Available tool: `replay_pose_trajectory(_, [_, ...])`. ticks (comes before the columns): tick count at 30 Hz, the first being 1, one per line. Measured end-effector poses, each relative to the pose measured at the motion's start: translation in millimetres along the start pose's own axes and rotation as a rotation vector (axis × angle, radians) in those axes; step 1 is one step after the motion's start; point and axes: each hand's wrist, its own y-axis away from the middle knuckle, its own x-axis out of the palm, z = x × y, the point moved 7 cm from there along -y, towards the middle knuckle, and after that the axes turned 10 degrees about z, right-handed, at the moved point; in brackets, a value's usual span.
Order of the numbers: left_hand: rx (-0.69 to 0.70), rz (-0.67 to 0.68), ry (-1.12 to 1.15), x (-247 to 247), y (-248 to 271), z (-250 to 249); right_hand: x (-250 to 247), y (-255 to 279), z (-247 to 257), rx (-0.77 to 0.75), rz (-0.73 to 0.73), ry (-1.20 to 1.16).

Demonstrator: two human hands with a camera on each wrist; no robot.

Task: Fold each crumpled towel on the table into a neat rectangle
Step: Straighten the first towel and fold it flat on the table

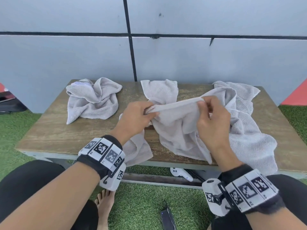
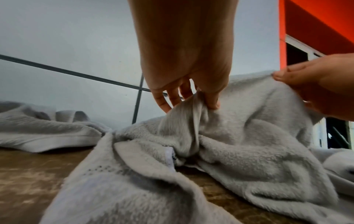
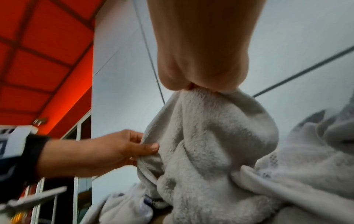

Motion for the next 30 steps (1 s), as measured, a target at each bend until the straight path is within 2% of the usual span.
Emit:
replay_pose_trajectory(2, [-0.031, -0.067, 0.059, -11.4, 2.4, 0.2, 1.5, -2.9, -5.6, 0.039, 0.002, 0.016])
replay_pose_trajectory(3, [-0.023, -0.063, 0.087, -12.6, 2.6, -4.5, 7.7, -3.0, -2.3, 0.008, 0.056, 0.064])
replay_pose_trajectory(6, [0.070, 0.067, 0.091, -1.0, 4.1, -30.8, 43.3, 4.6, 19.8, -0.194, 0.308, 0.168])
replay_pose_trajectory(8, [0.123, 0.117, 0.003, 4.7, 5.0, -39.7, 61.1, 11.0, 28.0, -0.253, 0.375, 0.233])
replay_pose_trajectory(11, [0.107, 0.041, -0.091, -6.6, 2.7, -26.6, 58.4, 3.2, 26.0, -0.183, 0.308, 0.141])
replay_pose_trajectory(14, [-0.040, -0.150, -0.153, -32.0, 3.3, 0.4, 30.0, -8.5, 26.4, -0.073, 0.075, -0.111])
replay_pose_trajectory(16, [-0.114, -0.240, -0.080, -45.4, 6.8, 9.6, 16.8, -12.6, 22.7, -0.007, -0.016, -0.194])
replay_pose_trajectory(17, [-0.123, -0.265, -0.038, -49.0, 8.6, 10.3, 18.7, -13.9, 18.9, 0.032, 0.015, -0.178])
replay_pose_trajectory(19, [-0.095, -0.273, 0.044, -51.2, 11.1, 4.9, 32.1, -11.5, 12.7, 0.081, 0.173, -0.105])
replay_pose_trajectory(21, [-0.032, -0.203, 0.110, -44.1, 11.6, -4.8, 50.4, -3.1, 14.6, 0.044, 0.317, -0.056])
replay_pose_trajectory(23, [0.056, -0.093, 0.121, -30.7, 11.6, -17.0, 69.0, 8.5, 25.2, -0.058, 0.420, 0.003])
replay_pose_trajectory(25, [0.148, -0.046, 0.058, -20.2, 13.8, -25.7, 77.5, 15.4, 34.5, -0.150, 0.403, 0.077])
replay_pose_trajectory(27, [0.221, -0.096, -0.053, -18.8, 16.7, -28.8, 72.8, 13.7, 35.1, -0.145, 0.316, 0.049])
replay_pose_trajectory(30, [0.202, -0.168, -0.186, -27.4, 18.5, -23.7, 59.1, 6.5, 28.7, -0.114, 0.245, 0.010])
